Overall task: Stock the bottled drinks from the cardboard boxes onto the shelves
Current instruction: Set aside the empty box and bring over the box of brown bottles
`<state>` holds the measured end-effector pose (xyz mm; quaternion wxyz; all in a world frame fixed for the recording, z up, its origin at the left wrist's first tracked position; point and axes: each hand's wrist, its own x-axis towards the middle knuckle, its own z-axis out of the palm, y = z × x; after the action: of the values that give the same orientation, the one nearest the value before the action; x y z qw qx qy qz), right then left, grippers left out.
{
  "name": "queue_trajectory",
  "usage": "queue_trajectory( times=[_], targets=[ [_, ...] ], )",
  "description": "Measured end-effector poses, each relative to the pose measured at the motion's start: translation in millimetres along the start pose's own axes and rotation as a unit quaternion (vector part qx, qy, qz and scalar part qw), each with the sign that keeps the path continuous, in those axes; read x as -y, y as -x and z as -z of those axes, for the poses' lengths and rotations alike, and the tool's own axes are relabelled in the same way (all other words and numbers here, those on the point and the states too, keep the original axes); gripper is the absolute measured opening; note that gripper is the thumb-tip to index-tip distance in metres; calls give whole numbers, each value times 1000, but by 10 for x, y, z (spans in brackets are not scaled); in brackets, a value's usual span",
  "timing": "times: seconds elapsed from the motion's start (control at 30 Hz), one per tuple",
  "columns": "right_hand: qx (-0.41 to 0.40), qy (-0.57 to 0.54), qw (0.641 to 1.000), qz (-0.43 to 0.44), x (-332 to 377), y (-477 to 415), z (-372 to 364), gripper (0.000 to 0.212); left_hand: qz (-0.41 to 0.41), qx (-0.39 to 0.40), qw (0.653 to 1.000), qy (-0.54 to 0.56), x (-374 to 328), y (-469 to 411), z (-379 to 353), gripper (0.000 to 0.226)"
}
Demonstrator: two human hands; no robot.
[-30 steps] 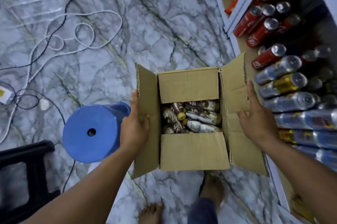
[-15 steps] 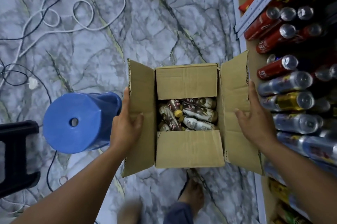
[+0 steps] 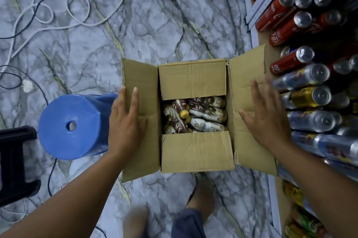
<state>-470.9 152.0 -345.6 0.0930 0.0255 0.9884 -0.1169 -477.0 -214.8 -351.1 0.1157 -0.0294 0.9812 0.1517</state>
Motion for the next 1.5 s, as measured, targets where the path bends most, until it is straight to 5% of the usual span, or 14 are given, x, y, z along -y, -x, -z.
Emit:
queue_trajectory(
  times=[0.2,0.33,0.5,0.67,0.9,1.3,1.5],
  targets=[
    [42,71,996,-42,1,-64,-29,93,51,71,994,-67,92,-81,-154,96],
    [157,-139,968,-141,-11,-105,-324,94,99,157,976,110,24,-174,-343,95],
    [118,-267,935,-203,107,-110,-842,83,112,180,936,279,-122,-276,-697,91],
    [29,-224,960,-168,121,-64,-1221,75,103,74,963,236,-245,-200,-989,85],
    [-5,-217,965,-149,11,-103,-1256,70,115,40,970,211,-237,-251,-1140,83],
    [63,-267,951,-145,66,-34,-1130,76,96,126,964,213,-205,-251,-939,92],
    [114,-311,918,-217,62,232,-720,85,105,157,967,172,-259,-361,-429,87]
  ],
)
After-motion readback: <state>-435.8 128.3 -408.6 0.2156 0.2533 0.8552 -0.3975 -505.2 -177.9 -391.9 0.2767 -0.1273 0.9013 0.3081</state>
